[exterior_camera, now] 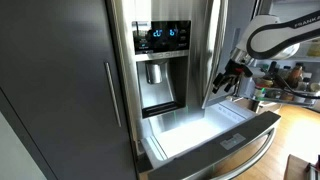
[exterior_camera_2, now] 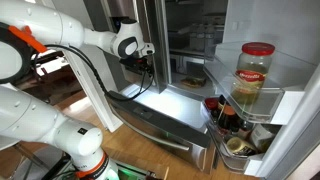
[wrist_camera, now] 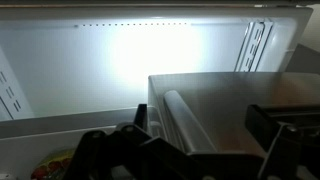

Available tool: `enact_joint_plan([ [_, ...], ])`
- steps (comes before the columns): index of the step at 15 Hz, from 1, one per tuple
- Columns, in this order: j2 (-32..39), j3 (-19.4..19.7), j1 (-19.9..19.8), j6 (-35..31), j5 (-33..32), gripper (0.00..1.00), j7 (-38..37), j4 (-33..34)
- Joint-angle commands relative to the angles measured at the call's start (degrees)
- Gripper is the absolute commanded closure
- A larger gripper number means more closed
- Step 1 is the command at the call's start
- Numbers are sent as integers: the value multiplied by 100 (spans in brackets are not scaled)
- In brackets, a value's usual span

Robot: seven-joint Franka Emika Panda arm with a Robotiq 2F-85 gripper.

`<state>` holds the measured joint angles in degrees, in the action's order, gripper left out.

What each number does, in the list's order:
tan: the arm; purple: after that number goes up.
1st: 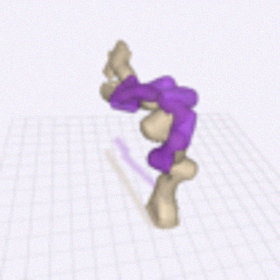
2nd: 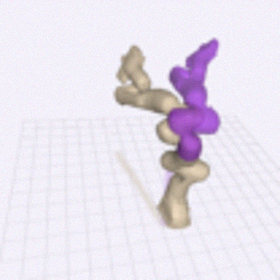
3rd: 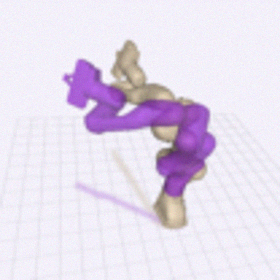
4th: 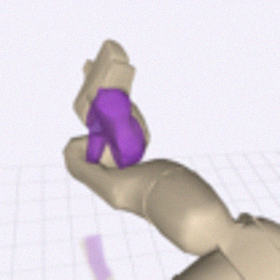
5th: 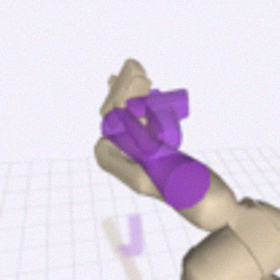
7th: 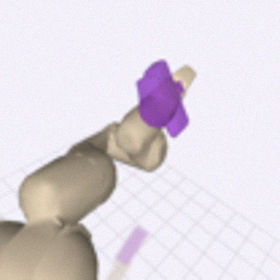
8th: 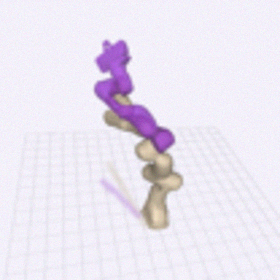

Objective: Put the packet in the fridge drawer

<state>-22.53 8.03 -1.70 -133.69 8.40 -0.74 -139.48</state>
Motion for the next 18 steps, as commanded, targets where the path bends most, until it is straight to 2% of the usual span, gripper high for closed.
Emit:
enact_joint_plan([
  [1, 6, -76, -82, 14, 41, 0, 31, 8],
  [6, -1, -107, -149, 64, -97, 0, -31, -27],
  [13, -199, -9, -1127, 748, -979, 0, -913, -401],
  [15, -101, 13, -1413, 384, -1124, 0, -1373, -423],
  [18, 237, 50, -1650, -253, -1011, 0, -1953, -349],
])
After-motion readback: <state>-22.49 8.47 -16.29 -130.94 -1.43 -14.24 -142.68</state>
